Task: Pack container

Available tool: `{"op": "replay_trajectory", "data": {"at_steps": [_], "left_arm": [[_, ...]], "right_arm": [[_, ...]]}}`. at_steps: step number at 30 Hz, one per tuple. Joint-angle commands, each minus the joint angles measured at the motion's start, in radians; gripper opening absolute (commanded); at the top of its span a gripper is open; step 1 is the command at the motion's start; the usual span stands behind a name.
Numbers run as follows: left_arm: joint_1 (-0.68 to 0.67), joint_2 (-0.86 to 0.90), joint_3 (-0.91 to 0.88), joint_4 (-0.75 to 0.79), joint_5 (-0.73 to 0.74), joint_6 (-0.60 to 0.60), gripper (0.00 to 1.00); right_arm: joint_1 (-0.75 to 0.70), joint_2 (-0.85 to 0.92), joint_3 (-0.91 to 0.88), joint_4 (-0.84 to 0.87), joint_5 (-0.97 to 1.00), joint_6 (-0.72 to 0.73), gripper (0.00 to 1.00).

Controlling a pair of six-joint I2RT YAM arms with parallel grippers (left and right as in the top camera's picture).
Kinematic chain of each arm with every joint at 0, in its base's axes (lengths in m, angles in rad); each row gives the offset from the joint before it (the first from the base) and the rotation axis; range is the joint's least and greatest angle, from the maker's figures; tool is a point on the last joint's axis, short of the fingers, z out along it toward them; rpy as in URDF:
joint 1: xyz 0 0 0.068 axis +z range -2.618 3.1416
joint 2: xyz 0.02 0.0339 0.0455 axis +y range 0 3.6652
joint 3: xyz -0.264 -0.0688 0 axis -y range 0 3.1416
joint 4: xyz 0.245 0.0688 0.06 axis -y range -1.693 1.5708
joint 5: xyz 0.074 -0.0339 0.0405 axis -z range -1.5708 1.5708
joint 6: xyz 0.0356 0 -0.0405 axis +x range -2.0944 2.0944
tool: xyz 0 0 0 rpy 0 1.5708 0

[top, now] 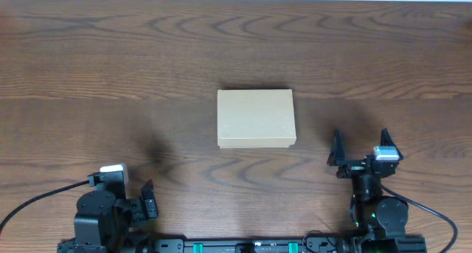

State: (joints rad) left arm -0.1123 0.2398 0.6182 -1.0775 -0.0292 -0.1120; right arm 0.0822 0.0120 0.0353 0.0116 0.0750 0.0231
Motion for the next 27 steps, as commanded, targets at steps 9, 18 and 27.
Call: {"op": "replay_trajectory", "data": {"at_steps": [9, 18, 27], "left_arm": [[0.0, -0.006, 0.0, -0.004, 0.003, 0.0, 0.95], [0.0, -0.006, 0.0, -0.004, 0.003, -0.001, 0.95], [0.0, -0.006, 0.0, -0.004, 0.003, 0.0, 0.95]], "right_arm": [[-0.009, -0.007, -0.03, -0.088, -0.046, -0.127, 0.99], [-0.01, -0.007, -0.03, -0.087, -0.044, -0.129, 0.99], [-0.025, -0.007, -0.03, -0.083, -0.038, -0.129, 0.99]]}}
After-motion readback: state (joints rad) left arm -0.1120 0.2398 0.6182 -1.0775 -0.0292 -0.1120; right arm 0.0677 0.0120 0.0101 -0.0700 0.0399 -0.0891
